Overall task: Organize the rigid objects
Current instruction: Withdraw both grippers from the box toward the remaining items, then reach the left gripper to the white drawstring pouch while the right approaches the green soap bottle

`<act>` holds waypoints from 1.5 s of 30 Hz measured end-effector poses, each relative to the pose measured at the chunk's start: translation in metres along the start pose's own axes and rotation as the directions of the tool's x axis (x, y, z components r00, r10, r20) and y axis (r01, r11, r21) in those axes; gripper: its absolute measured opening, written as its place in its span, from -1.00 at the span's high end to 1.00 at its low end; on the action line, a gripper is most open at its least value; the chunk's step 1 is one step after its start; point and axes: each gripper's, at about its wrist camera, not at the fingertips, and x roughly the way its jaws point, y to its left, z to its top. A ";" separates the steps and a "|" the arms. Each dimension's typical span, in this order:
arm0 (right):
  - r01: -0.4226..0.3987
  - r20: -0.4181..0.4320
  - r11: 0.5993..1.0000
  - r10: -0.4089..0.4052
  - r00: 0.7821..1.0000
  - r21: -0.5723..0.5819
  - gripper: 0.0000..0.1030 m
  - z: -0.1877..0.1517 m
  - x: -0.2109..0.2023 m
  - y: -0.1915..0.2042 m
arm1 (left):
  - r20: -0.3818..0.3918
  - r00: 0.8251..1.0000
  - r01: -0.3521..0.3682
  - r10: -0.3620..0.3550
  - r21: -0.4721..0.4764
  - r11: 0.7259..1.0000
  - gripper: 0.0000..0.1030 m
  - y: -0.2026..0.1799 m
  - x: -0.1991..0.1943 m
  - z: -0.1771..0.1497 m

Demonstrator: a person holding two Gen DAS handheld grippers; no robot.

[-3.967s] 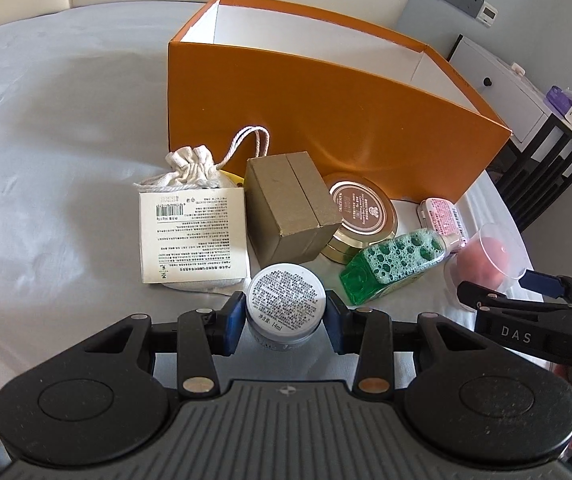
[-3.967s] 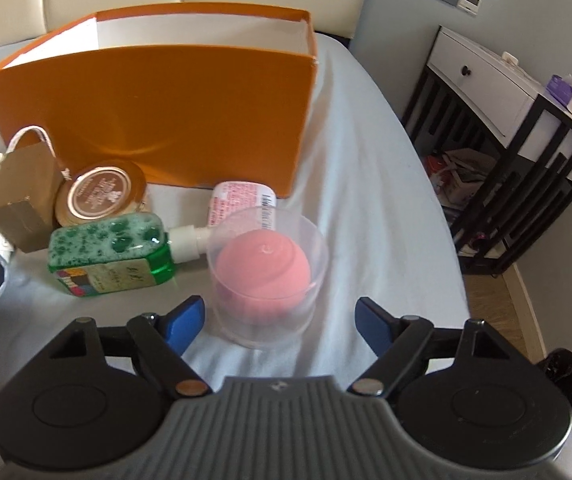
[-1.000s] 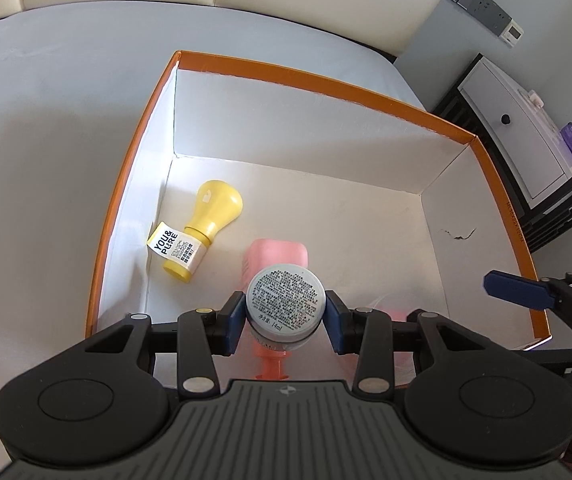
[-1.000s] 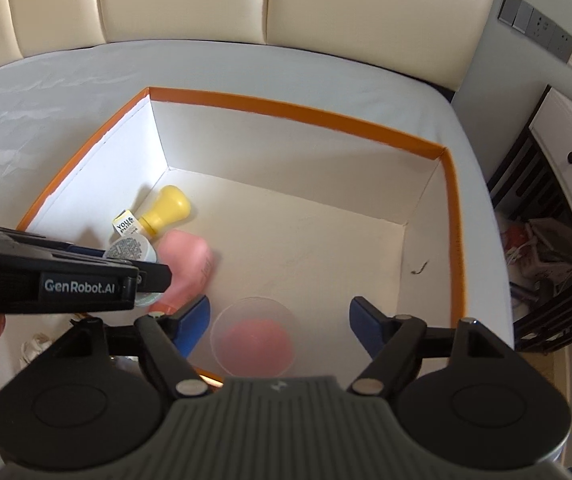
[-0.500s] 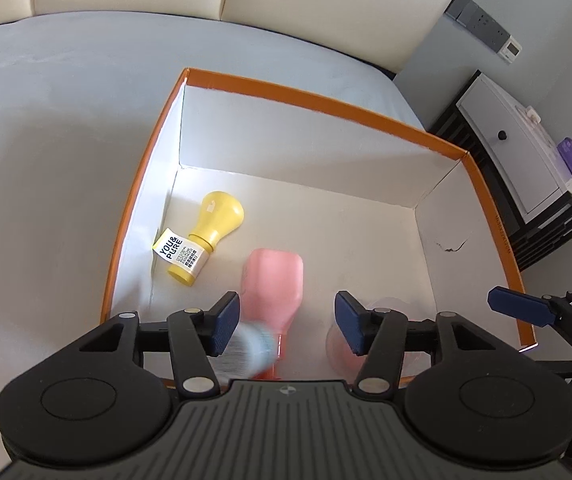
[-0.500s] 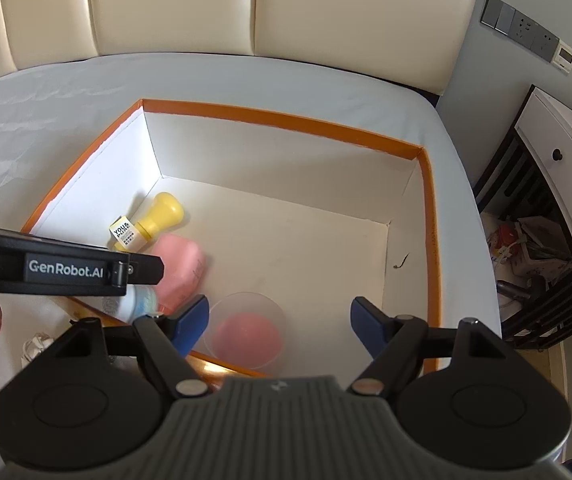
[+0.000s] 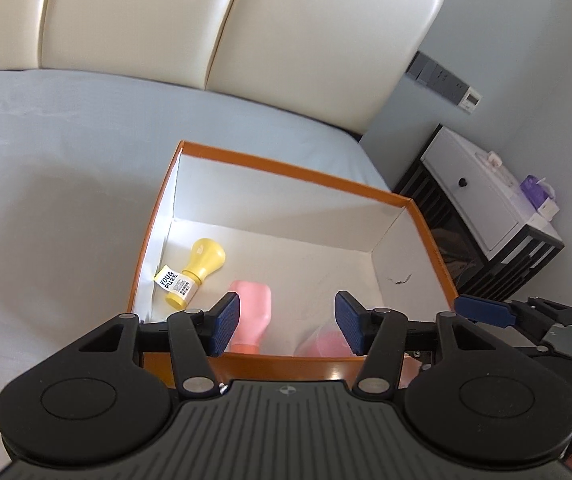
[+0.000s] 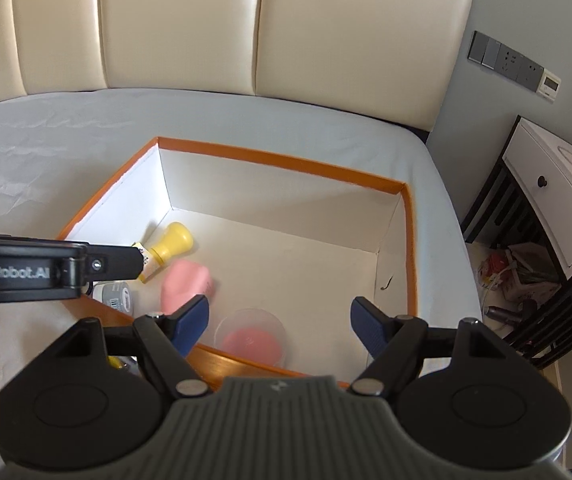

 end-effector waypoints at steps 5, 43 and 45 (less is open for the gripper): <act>0.006 0.051 1.000 -0.007 0.999 0.007 -0.50 -0.009 -0.020 -0.002 | 0.079 0.997 0.010 -0.013 0.032 0.999 -0.25 -0.008 -0.029 -0.012; -0.031 -0.112 0.982 0.052 0.992 0.185 -0.47 -0.145 -0.014 0.043 | -0.078 0.997 -0.024 0.018 -0.079 0.997 -0.26 0.041 -0.045 -0.144; -0.022 -0.109 0.985 0.042 0.993 0.174 -0.46 -0.145 -0.014 0.043 | -0.081 0.996 -0.035 0.029 -0.070 0.997 -0.28 0.039 -0.043 -0.144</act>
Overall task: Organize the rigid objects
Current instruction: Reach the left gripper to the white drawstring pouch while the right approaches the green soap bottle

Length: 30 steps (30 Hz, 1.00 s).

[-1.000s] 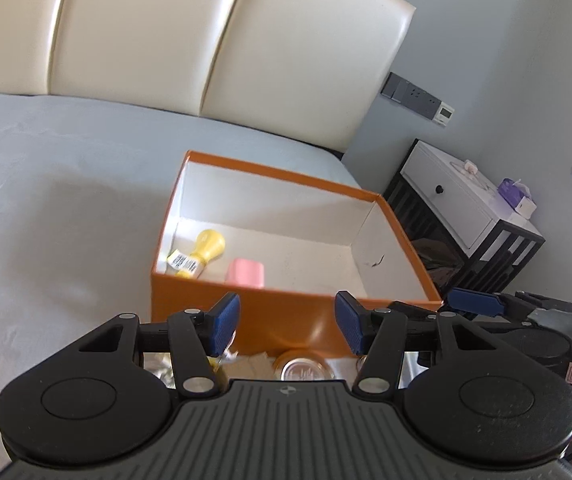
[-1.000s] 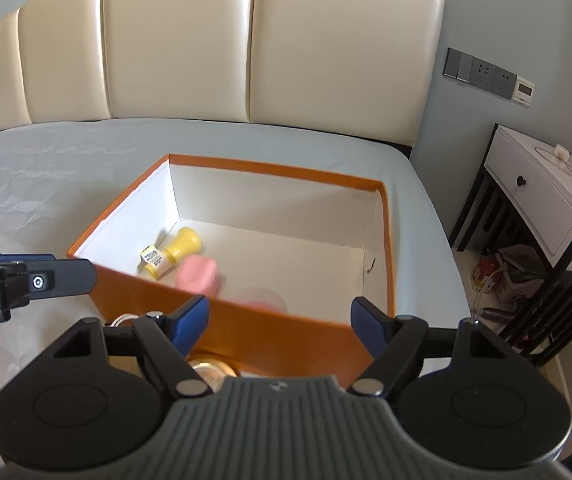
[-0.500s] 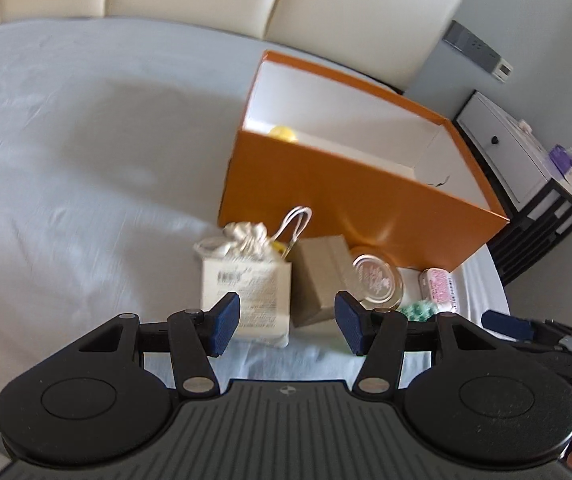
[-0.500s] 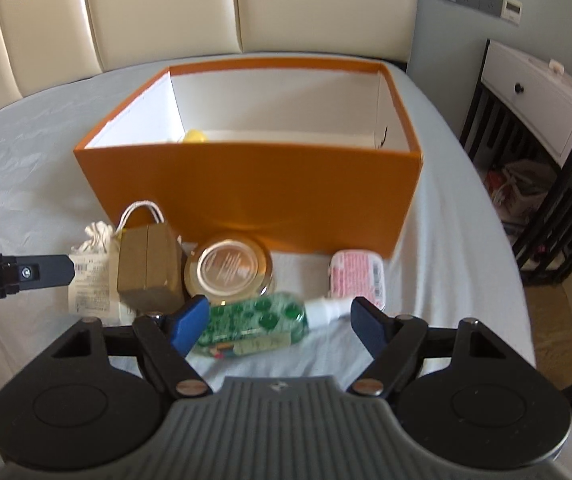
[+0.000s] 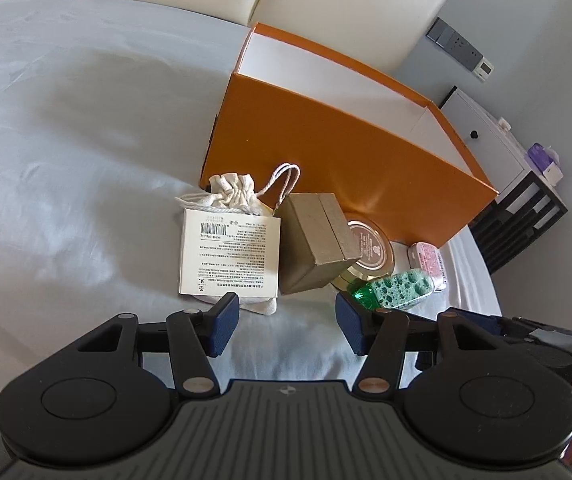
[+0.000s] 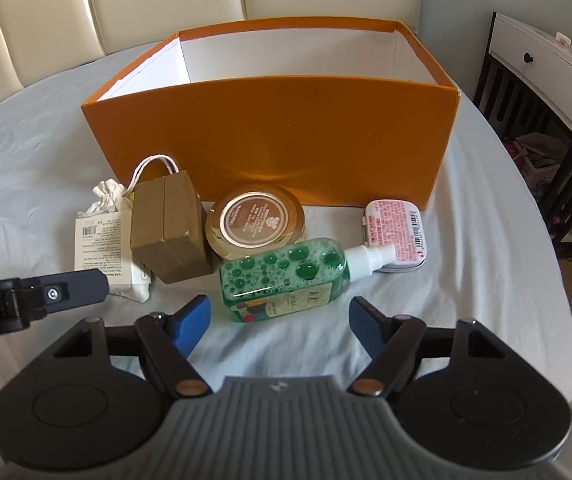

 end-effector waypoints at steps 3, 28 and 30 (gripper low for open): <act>-0.004 -0.006 1.000 0.004 1.000 0.031 -0.46 0.004 0.001 -0.005 | 0.019 0.998 -0.058 0.057 0.013 0.998 -0.42 0.001 0.003 0.001; 0.066 -0.133 0.987 -0.047 0.990 0.145 -0.50 0.036 0.052 0.003 | -0.029 0.977 -0.208 0.212 0.101 0.973 -0.60 0.008 0.067 0.033; 0.065 -0.129 0.990 -0.048 0.991 0.128 -0.47 0.035 0.050 0.003 | -0.033 0.979 -0.196 0.201 0.100 0.975 -0.59 0.010 0.065 0.032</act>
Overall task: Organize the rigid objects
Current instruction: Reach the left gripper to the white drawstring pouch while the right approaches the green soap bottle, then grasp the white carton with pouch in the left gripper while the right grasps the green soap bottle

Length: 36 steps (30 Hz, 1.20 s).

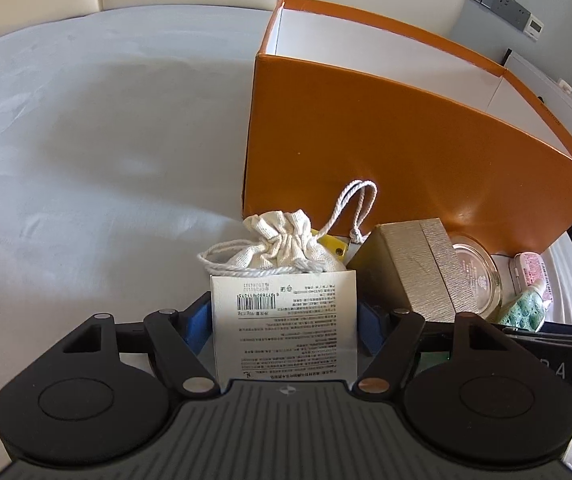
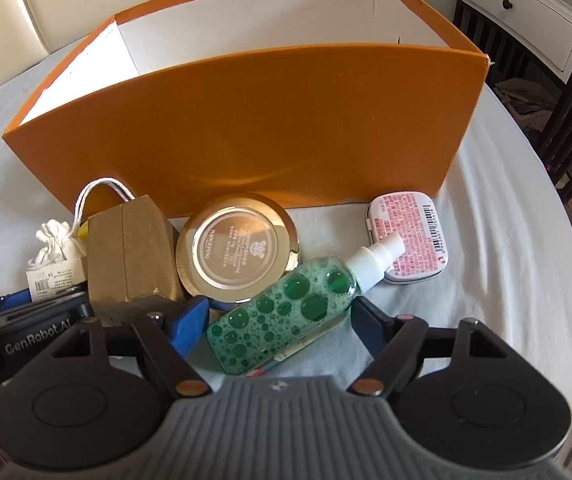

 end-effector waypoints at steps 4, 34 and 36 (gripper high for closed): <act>-0.015 -0.002 0.999 0.015 1.000 -0.040 -0.45 -0.004 -0.005 -0.002 | -0.022 1.000 -0.001 0.002 0.019 1.000 -0.57 0.002 -0.007 -0.002; -0.071 -0.089 0.997 0.074 0.993 0.037 -0.34 -0.007 -0.020 -0.023 | -0.064 0.998 0.007 -0.008 -0.015 1.000 -0.57 0.006 -0.003 -0.004; -0.104 -0.110 0.994 0.108 0.988 0.045 -0.10 -0.007 -0.017 -0.021 | -0.068 0.998 0.002 -0.003 -0.012 1.000 -0.57 0.005 0.002 -0.004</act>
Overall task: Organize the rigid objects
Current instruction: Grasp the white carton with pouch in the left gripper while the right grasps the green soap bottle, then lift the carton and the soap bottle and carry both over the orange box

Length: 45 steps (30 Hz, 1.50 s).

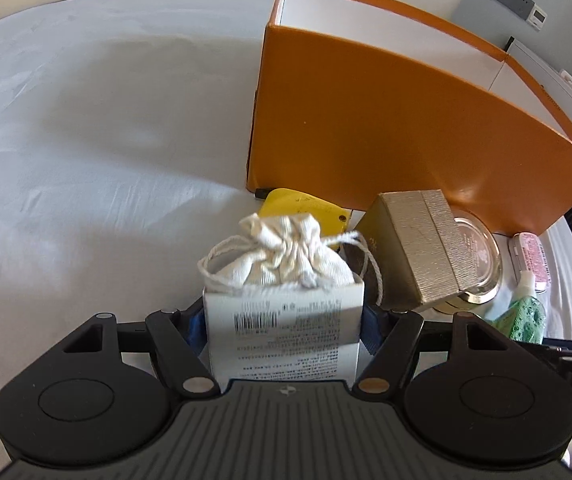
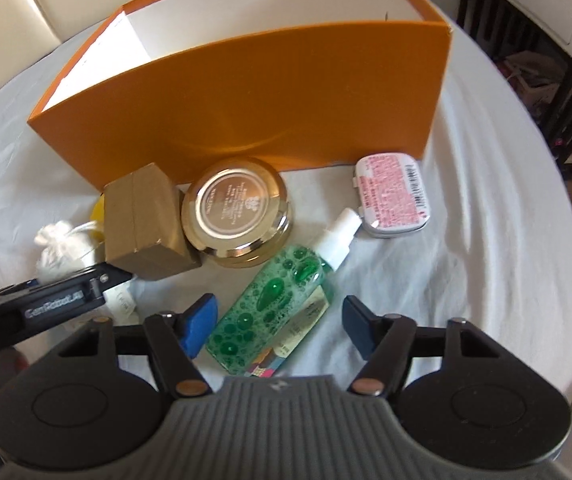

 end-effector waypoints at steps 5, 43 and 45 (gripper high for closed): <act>0.015 -0.007 1.000 -0.015 1.000 0.013 0.05 0.001 0.014 0.006 | 0.010 1.000 -0.018 0.018 0.036 0.999 -0.56 -0.006 0.002 -0.004; -0.011 0.319 0.970 0.091 0.943 -0.243 0.43 0.017 -0.091 0.030 | 0.273 0.955 0.123 -0.118 -0.001 0.992 -0.53 -0.019 -0.112 0.024; -0.024 0.332 0.966 0.111 0.937 -0.256 0.43 0.026 -0.097 0.032 | 0.286 0.949 0.133 -0.130 0.011 0.991 -0.53 -0.022 -0.114 0.032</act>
